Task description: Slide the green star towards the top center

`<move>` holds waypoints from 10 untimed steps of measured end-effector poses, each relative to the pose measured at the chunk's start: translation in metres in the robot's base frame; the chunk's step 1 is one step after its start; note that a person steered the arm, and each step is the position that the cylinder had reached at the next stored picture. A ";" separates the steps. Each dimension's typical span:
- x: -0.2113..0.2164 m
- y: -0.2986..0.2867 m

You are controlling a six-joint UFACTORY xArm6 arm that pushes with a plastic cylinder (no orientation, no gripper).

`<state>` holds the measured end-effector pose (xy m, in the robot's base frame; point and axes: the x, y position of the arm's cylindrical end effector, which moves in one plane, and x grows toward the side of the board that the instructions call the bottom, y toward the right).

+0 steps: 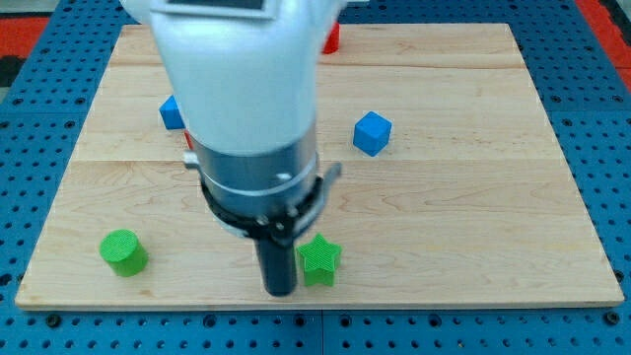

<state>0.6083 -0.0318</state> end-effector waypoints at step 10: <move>-0.105 0.013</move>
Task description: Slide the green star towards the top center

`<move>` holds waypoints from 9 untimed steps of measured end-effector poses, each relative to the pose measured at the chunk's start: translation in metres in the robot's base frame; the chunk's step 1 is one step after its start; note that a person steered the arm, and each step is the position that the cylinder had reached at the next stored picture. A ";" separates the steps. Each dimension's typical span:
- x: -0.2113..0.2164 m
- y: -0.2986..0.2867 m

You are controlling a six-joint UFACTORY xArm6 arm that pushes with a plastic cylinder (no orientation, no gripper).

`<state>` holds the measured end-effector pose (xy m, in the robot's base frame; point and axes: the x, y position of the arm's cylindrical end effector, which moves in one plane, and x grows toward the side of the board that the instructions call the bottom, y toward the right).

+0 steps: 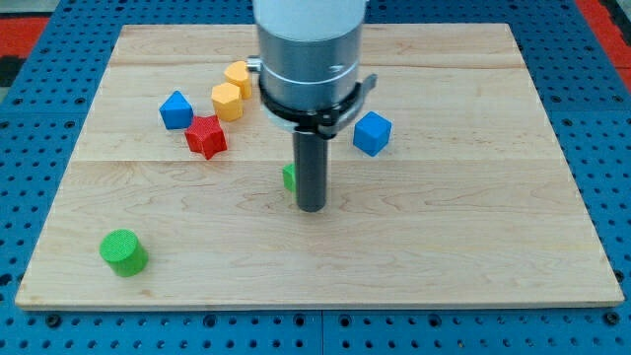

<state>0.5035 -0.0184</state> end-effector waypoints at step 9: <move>-0.125 -0.019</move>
